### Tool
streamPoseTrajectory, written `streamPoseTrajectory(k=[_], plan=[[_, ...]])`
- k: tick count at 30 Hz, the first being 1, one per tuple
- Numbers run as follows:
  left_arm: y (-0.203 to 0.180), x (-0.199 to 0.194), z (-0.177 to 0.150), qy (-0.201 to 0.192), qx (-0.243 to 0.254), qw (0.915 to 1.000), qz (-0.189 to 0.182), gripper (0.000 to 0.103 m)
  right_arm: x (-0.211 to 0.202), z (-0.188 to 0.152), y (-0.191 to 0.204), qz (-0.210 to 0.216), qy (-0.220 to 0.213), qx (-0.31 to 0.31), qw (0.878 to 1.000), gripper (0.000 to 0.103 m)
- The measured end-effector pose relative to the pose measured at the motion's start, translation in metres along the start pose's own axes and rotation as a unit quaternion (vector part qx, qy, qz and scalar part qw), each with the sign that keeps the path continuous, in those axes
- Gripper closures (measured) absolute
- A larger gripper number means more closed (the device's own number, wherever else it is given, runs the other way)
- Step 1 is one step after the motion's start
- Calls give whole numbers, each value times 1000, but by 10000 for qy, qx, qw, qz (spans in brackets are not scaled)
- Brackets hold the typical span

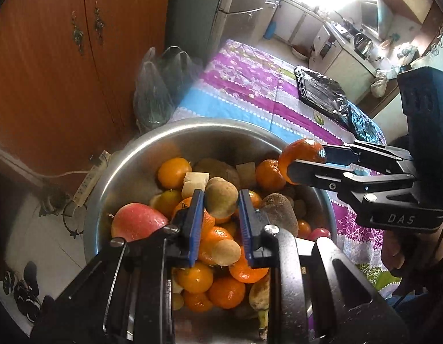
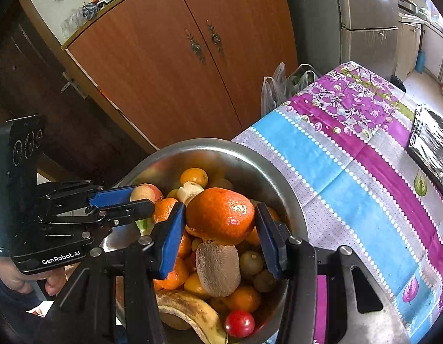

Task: Organize fruits
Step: 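Open the left tool over the bowl while the right tool releases the tangerine into it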

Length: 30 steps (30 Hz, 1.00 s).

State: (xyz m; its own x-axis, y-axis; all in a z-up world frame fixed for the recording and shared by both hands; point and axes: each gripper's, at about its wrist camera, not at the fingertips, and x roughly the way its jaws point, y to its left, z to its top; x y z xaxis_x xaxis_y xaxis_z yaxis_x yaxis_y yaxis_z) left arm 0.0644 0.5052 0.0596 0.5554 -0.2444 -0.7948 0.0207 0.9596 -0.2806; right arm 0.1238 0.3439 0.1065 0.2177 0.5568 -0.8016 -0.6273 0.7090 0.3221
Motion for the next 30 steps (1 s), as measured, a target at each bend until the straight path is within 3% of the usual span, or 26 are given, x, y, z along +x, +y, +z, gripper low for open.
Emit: streamPoseTrajectory(k=[30], plan=[[1,13,-2,230,-4,9997,67,78,29,-8,-13,-60,308,193,9993,50]])
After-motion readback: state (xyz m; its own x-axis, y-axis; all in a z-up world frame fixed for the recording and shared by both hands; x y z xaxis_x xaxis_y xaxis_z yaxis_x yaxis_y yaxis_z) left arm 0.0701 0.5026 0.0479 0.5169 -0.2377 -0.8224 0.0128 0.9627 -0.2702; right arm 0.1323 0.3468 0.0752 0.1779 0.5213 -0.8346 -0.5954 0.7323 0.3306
